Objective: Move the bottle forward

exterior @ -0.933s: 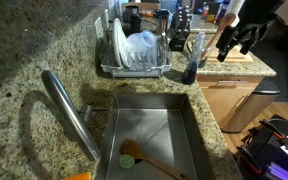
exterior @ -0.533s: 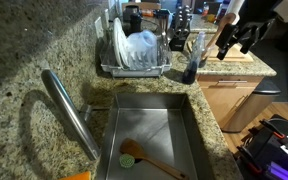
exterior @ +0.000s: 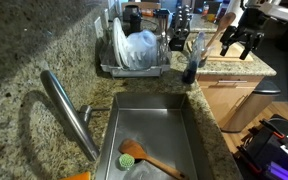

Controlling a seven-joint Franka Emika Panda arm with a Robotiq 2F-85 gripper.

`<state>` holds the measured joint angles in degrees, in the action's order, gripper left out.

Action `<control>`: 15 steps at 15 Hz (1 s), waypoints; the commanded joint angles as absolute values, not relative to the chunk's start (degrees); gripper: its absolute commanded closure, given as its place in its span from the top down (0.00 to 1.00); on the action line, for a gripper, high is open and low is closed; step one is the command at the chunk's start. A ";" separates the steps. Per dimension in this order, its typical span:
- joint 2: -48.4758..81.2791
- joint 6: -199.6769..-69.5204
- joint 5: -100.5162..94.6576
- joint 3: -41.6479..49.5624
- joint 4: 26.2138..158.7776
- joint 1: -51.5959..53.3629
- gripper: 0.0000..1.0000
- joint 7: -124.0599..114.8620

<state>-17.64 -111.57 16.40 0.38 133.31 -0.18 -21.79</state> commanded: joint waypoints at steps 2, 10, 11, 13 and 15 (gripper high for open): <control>-15.47 -112.09 17.45 0.91 133.36 -1.32 1.00 -20.35; -13.82 -96.17 25.95 14.52 128.48 -11.22 1.00 -20.10; -15.04 -99.35 25.60 11.60 129.33 -9.41 1.00 -20.15; -14.80 -97.38 25.60 14.21 129.33 -12.04 1.00 -19.61; -13.59 -94.20 29.96 15.42 128.19 -11.57 1.00 -17.43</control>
